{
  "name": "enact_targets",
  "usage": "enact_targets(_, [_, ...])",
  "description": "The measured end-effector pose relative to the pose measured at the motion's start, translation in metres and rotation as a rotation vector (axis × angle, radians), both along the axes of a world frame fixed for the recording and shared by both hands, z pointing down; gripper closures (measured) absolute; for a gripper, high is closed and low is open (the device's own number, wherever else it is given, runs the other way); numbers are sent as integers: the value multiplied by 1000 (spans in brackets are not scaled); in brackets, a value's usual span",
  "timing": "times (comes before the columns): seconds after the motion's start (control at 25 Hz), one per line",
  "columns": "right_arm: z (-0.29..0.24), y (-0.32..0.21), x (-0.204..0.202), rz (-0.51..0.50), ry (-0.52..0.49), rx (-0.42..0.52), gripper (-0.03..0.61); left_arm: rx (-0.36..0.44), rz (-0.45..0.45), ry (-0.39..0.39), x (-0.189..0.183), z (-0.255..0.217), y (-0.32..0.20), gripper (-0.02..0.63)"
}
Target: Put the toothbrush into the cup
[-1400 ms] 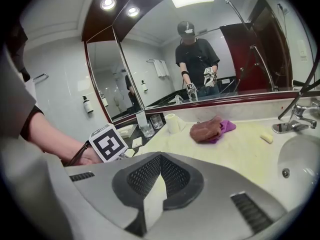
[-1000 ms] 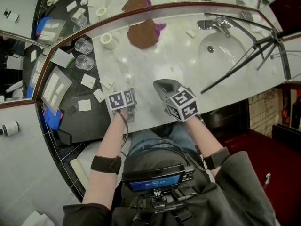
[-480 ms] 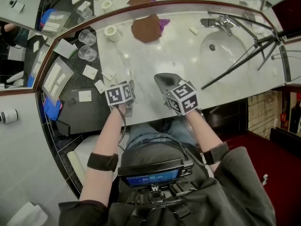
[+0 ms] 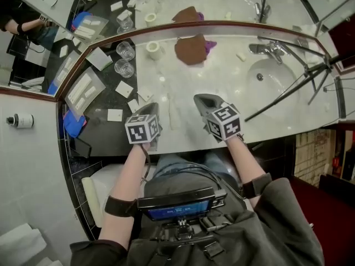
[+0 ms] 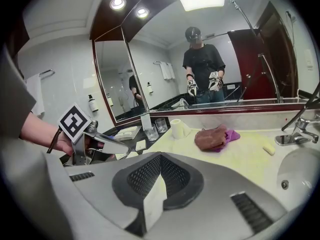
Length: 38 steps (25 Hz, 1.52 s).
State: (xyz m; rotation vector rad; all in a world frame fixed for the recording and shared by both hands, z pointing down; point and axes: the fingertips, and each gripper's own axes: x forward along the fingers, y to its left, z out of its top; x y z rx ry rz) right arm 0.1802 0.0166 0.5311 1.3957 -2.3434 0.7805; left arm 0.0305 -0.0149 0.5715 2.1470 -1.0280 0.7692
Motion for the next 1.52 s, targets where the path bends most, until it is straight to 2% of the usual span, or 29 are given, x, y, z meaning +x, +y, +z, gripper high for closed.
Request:
enact_targets(0.12, [-9,-5,-2,-9,1,15,572,71,-12,18,-9,-21,-2,611])
enact_targets(0.4, [-15,-13,1,-20,0,35,572,305,24,17,-21,-71,-5,611])
enact_targets(0.48, [-16,-14,4,-21,-2,38,572,346,23,24,-25,-80,-2,611])
enact_targets(0.72, [-16,-12,13,-23,-15,38,572,360,-36,44,-40,-86,2,612])
enact_targets(0.92, [-16,-10,10,-43,-15,42,572,382,-39,48,-43,-88,10,612])
enact_targets(1.16, [-13,-4,5,-60,-44,42,572,375,-101,56,-52,-91,16,612])
enact_targets(1.36, [-9,-5,-10,-47,-82,41,572,394,-81,16,-73,-96,12,612])
enact_targets(1.52, [-1,-7,-19,41,-76,30,572,407,3,9,-92,-94,-8,612])
